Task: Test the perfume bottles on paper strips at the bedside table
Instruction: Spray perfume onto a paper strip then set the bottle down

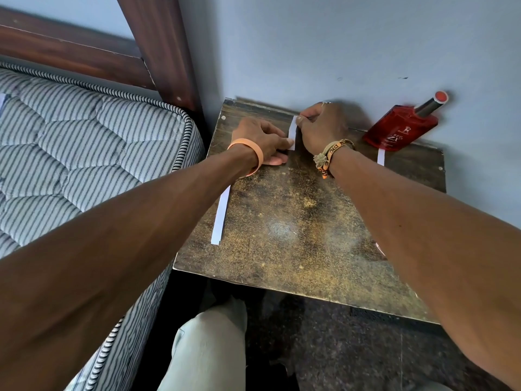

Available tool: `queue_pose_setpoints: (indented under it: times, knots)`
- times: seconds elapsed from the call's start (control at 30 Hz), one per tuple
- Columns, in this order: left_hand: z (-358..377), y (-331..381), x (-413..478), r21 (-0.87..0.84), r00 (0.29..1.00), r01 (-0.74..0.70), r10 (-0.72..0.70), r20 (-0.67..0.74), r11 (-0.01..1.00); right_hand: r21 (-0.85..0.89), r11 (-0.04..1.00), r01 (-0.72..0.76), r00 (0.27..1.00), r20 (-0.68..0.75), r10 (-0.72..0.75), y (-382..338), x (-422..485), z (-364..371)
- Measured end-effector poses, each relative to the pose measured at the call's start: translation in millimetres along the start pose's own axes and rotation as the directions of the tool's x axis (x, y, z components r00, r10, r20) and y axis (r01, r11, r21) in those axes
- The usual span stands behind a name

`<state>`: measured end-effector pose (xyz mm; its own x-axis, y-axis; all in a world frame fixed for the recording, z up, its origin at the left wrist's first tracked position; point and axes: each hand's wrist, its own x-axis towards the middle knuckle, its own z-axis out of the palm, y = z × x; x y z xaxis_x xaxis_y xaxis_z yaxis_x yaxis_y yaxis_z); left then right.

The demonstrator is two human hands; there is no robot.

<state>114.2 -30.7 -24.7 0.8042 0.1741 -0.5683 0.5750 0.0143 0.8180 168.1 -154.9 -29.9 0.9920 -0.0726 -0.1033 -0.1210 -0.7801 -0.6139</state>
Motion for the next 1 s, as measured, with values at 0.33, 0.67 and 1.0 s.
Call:
queue_pose_setpoints:
  times: [0.33, 0.67, 1.0]
  knots:
    - [-0.1, 0.0, -2.6, 0.079, 0.999, -0.017, 0.013, 0.047, 0.997, 0.035, 0.999, -0.006, 1.000, 0.028, 0.005, 1.5, 0.9, -2.1]
    - [-1.2, 1.7, -4.3, 0.179, 0.996, -0.032, 0.017, 0.086, 0.983, 0.052, 0.998, -0.020, 0.999, 0.032, 0.018, 2.3, 0.7, -0.9]
    - [2.4, -0.9, -4.7, 0.262, 0.997, -0.065, 0.049, 0.067, 0.963, 0.054, 0.999, 0.000, 0.999, 0.039, -0.002, 5.8, 1.5, -1.5]
